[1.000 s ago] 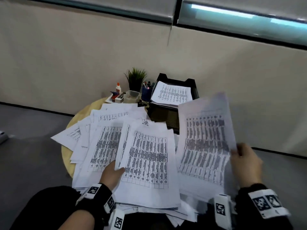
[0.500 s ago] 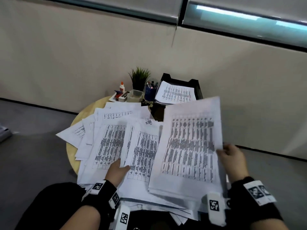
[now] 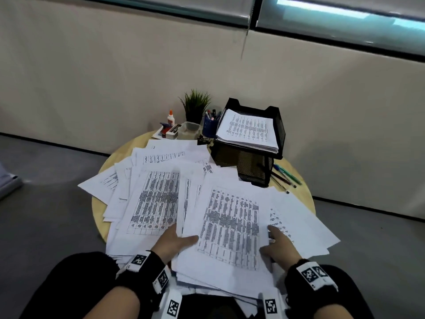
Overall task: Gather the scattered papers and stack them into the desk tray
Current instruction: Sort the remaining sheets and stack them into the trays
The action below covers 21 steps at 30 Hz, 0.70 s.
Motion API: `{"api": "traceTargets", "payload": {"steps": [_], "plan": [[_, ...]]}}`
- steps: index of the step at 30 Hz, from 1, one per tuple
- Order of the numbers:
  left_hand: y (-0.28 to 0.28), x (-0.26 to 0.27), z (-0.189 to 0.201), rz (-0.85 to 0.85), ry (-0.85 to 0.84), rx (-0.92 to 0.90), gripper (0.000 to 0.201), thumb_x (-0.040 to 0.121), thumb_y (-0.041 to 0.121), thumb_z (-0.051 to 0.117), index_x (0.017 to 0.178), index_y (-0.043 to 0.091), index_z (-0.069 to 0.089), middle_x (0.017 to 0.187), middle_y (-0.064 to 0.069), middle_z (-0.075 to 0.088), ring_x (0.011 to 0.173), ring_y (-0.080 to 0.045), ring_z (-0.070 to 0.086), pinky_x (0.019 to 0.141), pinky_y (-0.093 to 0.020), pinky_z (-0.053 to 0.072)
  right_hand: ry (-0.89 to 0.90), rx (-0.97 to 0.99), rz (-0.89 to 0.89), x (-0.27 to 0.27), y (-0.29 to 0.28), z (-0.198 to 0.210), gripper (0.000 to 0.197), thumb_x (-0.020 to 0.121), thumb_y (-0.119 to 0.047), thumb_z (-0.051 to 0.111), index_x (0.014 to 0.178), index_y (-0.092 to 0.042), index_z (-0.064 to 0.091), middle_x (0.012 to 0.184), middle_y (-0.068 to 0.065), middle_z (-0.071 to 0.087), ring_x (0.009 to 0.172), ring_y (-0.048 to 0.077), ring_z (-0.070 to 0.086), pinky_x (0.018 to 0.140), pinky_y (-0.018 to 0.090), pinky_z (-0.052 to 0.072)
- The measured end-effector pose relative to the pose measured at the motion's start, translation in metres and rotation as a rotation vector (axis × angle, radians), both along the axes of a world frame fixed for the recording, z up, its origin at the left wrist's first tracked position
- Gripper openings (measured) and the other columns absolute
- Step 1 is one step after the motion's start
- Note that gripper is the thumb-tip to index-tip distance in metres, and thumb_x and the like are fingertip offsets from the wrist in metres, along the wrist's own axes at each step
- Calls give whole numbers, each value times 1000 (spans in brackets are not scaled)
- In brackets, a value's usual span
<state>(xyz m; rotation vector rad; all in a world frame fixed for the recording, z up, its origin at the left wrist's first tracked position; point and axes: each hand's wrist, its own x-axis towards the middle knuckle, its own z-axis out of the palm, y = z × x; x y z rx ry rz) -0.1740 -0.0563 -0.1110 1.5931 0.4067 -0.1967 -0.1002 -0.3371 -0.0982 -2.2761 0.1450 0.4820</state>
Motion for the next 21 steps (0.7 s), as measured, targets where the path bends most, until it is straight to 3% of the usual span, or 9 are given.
{"api": "traceTargets", "payload": {"steps": [4,6,9,12,15,17,18,20,21], "plan": [[-7,-3,11,-77,-27,22,46,85,7,66,127,13,48,116,3,59,111,-18,56,101,-29,39,-7,130,-5,-9,12,1,76,75,-15,70,142,-13,34,132,10,55,111,25,57,96,38,48],[-9,-6,19,-68,-64,11,46,87,6,63,128,17,45,112,6,58,115,-17,54,95,-26,38,-30,148,-93,-9,12,1,73,85,-19,68,145,-8,28,129,12,55,110,28,57,91,32,45],[-9,-10,27,-41,-106,-45,44,86,9,66,123,20,46,104,16,59,107,-9,57,87,-19,42,-51,263,-173,-9,8,3,71,82,-29,72,140,-5,38,118,12,63,101,29,63,85,36,51],[-11,-11,34,-67,-147,-98,39,85,11,67,115,26,48,100,21,61,93,7,57,71,-6,44,37,586,-143,-15,10,8,37,82,-2,65,119,1,57,103,15,72,92,33,68,90,45,50],[-3,-5,32,36,-179,-19,26,90,9,59,110,25,52,113,7,63,103,-8,58,82,-16,44,56,754,-117,-19,11,13,39,84,20,47,114,-3,58,103,19,71,93,37,68,82,47,54],[15,0,23,218,-166,236,29,89,16,62,118,15,57,125,-5,57,110,-19,53,91,-28,43,22,721,-154,-18,11,11,39,85,20,46,115,-1,57,101,24,70,87,40,67,77,47,55],[26,3,19,309,-112,465,38,86,22,66,122,12,57,129,-9,54,115,-24,51,96,-33,41,17,714,-176,-18,10,10,39,85,21,44,116,1,55,101,26,68,86,40,66,78,48,53],[45,2,13,379,134,820,61,80,36,69,132,13,47,139,-14,44,130,-30,38,107,-43,32,22,745,-212,-18,10,8,41,85,24,40,118,4,52,101,29,63,88,39,61,81,44,49],[52,0,9,396,254,860,73,77,41,68,137,13,38,145,-15,35,136,-32,28,110,-46,25,27,758,-225,-19,10,8,43,84,25,38,120,5,50,102,29,61,90,39,58,82,44,47]]}}
